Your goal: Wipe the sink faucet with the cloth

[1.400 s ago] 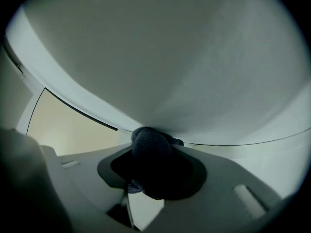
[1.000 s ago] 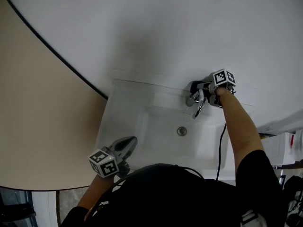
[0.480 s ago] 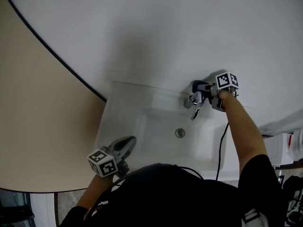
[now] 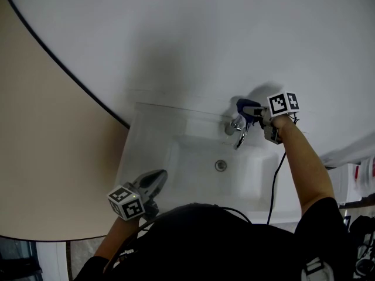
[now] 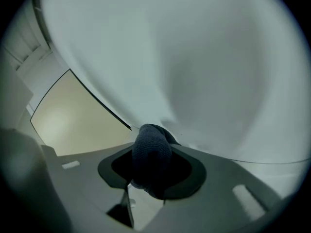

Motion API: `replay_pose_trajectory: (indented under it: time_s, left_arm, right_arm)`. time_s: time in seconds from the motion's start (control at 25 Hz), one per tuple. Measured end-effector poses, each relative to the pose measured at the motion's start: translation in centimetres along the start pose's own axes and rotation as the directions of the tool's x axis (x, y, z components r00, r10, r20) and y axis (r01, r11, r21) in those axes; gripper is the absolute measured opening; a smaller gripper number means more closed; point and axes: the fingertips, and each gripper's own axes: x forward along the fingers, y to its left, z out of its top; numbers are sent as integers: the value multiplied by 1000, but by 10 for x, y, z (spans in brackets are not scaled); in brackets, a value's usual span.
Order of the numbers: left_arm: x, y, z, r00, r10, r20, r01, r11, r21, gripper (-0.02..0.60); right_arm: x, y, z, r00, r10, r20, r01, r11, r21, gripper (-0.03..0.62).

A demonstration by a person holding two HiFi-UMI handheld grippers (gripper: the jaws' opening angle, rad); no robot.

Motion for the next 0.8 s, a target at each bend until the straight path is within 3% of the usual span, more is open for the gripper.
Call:
replay_pose_trajectory:
  time_s: [0.44,0.6,0.8]
  left_arm:
    - [2,-1,-1,1000,-7,0,7,1000,-3,-8]
    - [7,-2,0,1000,-12,-7,12,1000,-3,-8]
    - [10,-5,1,1000,-25,-14,25,1000,3,-8]
  right_arm:
    - [-16,35,-17,993,-114,29,118,952,-281,132]
    - [-21,46,-25,986,-160,49,167,911,-376,132]
    - [-24,59,-38,973,-221,68,224,832,-508,132]
